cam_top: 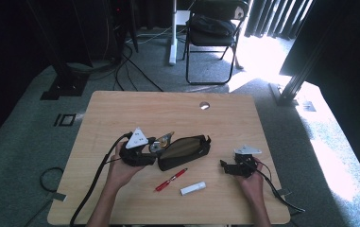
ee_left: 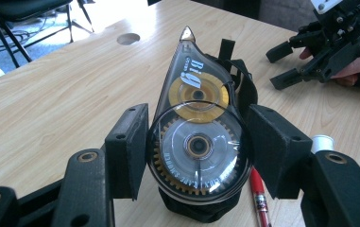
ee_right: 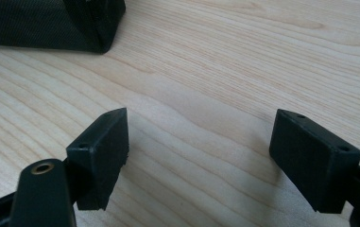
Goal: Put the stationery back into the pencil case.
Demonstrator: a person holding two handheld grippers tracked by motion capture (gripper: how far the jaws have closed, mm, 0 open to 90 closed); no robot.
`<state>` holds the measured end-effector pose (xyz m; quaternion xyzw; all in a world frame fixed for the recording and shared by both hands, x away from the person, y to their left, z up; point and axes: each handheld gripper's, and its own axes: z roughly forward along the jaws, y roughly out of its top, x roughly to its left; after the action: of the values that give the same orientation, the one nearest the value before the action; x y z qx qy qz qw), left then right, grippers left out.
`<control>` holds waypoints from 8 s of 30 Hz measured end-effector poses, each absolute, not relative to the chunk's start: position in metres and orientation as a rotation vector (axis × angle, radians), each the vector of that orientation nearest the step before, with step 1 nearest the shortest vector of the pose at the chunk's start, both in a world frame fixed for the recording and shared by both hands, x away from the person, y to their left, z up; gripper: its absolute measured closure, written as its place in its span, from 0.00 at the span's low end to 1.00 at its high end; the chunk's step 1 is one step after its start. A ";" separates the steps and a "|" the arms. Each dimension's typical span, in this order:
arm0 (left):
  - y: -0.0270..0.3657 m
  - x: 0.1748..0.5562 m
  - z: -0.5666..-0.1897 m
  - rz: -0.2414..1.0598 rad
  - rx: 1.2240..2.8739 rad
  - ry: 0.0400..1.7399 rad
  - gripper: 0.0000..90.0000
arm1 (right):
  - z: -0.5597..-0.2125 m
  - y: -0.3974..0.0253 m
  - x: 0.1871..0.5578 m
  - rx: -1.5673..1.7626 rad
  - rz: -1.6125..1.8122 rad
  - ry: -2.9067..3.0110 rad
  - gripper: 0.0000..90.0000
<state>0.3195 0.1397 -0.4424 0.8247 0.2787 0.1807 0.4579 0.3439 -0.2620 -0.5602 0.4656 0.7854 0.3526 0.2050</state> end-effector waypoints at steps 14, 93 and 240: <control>0.133 0.322 -0.447 0.430 2.037 0.685 0.47 | -0.560 -0.262 0.344 1.297 0.983 2.191 0.22; 0.092 0.350 -0.470 0.375 2.123 0.666 0.47 | -0.560 -0.262 0.345 1.293 0.985 2.195 0.22; 0.097 0.295 -0.463 0.380 2.130 0.627 0.49 | -0.560 -0.261 0.346 1.284 0.985 2.206 0.21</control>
<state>0.2947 0.0965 -0.4632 0.8537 0.2513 0.1522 0.4301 0.3460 -0.2609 -0.5601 0.4597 0.7898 0.3527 0.2012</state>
